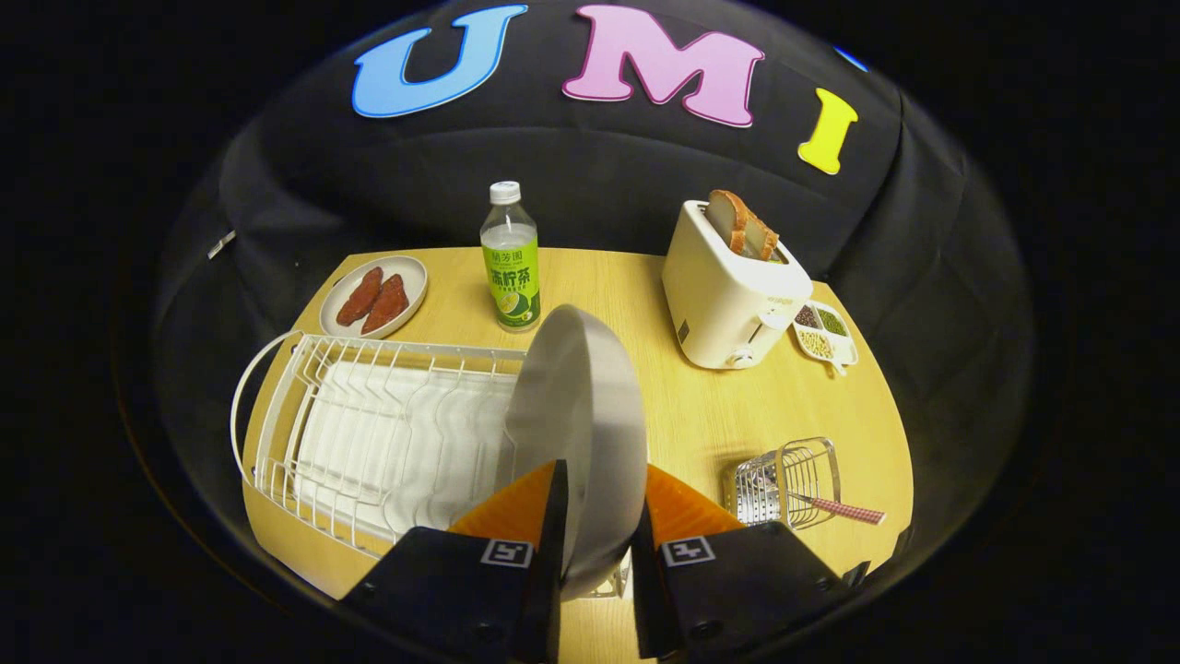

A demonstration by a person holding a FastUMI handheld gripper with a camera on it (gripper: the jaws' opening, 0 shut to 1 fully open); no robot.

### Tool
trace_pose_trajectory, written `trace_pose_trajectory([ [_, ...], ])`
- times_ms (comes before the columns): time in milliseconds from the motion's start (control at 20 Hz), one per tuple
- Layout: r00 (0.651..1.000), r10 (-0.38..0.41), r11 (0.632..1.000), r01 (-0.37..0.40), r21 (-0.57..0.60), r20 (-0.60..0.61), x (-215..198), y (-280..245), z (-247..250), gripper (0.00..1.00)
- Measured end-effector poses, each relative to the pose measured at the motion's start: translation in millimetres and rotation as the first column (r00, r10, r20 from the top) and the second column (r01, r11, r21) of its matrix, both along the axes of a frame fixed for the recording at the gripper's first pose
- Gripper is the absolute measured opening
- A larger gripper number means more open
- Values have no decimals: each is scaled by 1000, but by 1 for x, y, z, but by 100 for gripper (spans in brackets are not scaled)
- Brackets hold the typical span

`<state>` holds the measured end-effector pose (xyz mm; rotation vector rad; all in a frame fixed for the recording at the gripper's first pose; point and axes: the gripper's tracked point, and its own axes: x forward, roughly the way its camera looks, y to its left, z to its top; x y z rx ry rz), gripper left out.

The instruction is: Take the plate from the dish rack, then take the spoon from the basket and place it into the plate.

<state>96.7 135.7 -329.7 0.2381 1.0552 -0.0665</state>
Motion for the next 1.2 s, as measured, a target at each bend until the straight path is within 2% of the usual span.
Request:
trace_pose_trajectory([
  [100,1000,-27,999,27,-45,2,6,-13,5,30],
  [300,998,31,990,-24,-138,46,23,-24,26,25],
  [400,998,28,989,-18,-150,64,27,-27,33,25],
  [600,996,-44,998,47,-45,76,18,-32,42,25],
  [800,992,-16,996,6,85,121,-6,-35,58,25],
  [1000,994,-25,979,2,204,108,-46,-51,69,25],
  [1200,996,-53,943,27,333,69,-89,-67,81,25],
])
